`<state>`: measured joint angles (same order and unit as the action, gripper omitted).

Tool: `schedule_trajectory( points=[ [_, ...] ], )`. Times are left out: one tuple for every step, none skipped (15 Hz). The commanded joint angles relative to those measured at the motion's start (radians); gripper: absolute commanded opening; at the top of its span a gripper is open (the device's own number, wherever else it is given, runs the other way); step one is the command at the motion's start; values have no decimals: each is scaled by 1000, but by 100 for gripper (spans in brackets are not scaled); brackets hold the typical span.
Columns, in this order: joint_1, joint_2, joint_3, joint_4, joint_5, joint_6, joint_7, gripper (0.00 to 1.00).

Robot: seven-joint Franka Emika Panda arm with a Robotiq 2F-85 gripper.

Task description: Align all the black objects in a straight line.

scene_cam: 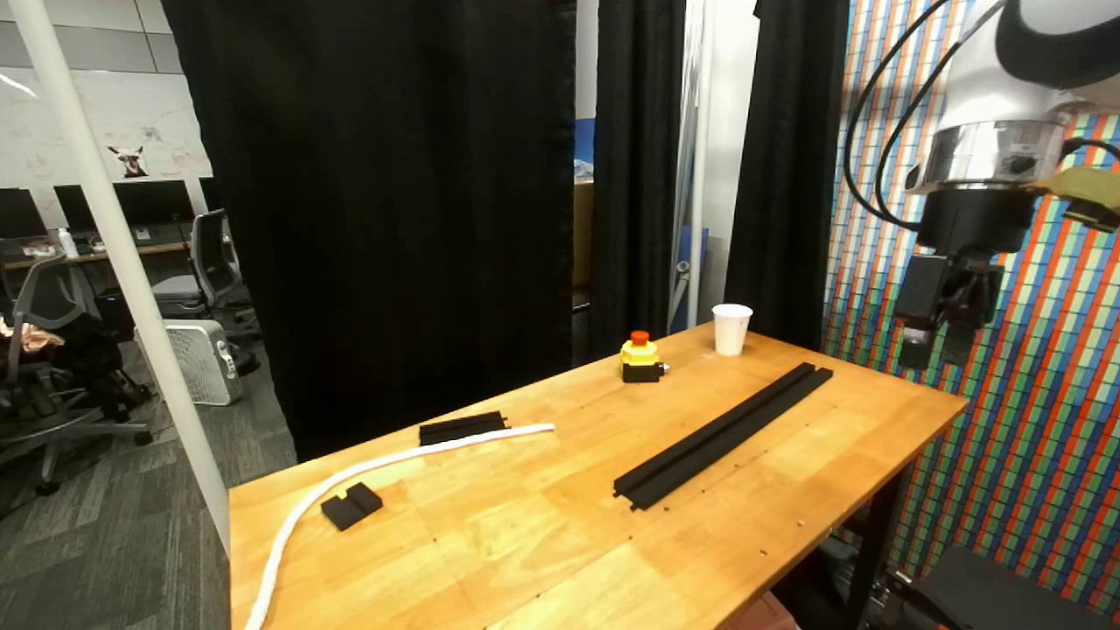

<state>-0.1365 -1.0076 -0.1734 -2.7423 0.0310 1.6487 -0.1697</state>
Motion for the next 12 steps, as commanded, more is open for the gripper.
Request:
schedule_trajectory(
  points=[
    [-68,-110,-2,1,8,-17,114,100],
    [-82,-128,-4,2,11,-2,138,100],
    [-45,-75,-10,2,-4,-9,88,100],
    [-59,-93,-11,2,-4,-9,105,100],
    [-66,-106,-11,1,-5,-9,115,100],
    [-70,-113,-11,1,-5,-9,120,100],
    [-71,-115,-11,1,-5,-9,123,100],
    [-71,-115,-10,0,-4,-9,126,100],
    [-71,-115,-10,0,-4,-9,127,100],
    [-71,-115,-10,0,-4,-9,128,100],
    [-71,-115,-10,0,-4,-9,128,100],
    [-71,-115,-10,0,-4,-9,129,100]
  ],
)
